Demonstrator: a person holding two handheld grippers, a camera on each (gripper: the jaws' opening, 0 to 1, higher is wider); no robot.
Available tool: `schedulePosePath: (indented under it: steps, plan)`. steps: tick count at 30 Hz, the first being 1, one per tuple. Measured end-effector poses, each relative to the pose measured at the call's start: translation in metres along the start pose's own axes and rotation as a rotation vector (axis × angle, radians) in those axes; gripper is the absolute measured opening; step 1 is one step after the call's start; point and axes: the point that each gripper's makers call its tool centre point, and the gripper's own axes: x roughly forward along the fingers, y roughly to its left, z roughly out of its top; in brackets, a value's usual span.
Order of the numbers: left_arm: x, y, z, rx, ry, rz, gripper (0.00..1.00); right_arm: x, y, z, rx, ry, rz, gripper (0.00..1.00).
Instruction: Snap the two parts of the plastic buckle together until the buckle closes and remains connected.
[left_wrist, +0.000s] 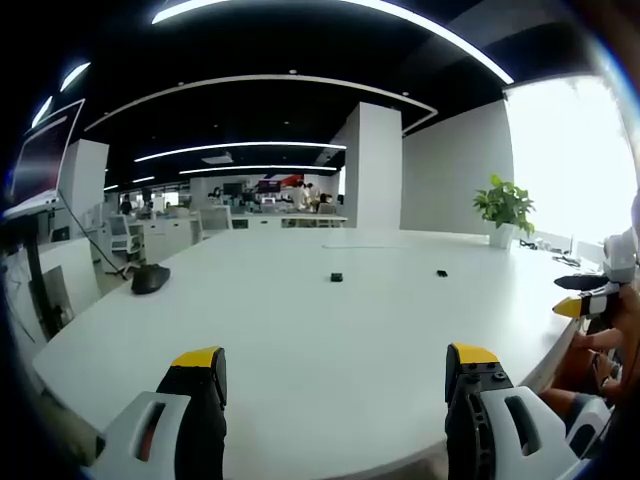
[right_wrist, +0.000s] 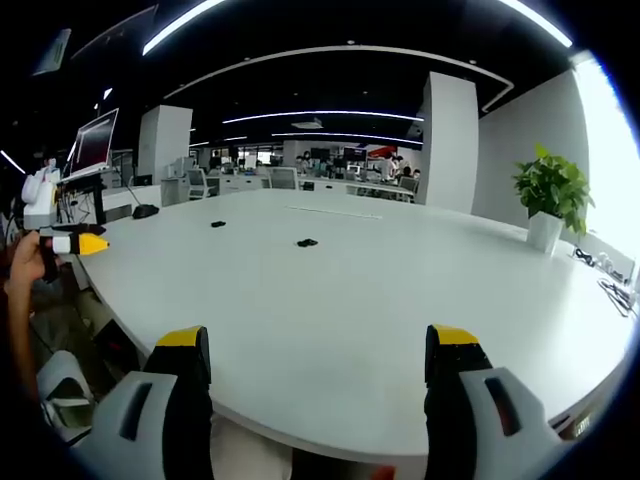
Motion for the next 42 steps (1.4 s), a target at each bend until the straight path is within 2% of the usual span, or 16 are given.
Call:
schedulePosePath:
  steps: [14,23,31,42]
  plan:
    - [0.001,0.004,0.0,-0.006,0.0,0.004,0.93,0.005,0.002,0.002,0.0,0.005,0.009,0.89]
    - [0.004,0.005,0.003,-0.002,0.003,0.002,0.93,0.012,0.01,0.008,-0.003,-0.012,0.042,0.89]
    - [0.007,0.004,-0.002,-0.003,0.018,-0.002,0.92,0.023,0.002,0.015,0.004,-0.026,0.061,0.89]
    - [0.008,0.003,0.001,0.001,0.014,-0.006,0.92,0.031,-0.018,0.033,0.007,-0.056,0.067,0.89]
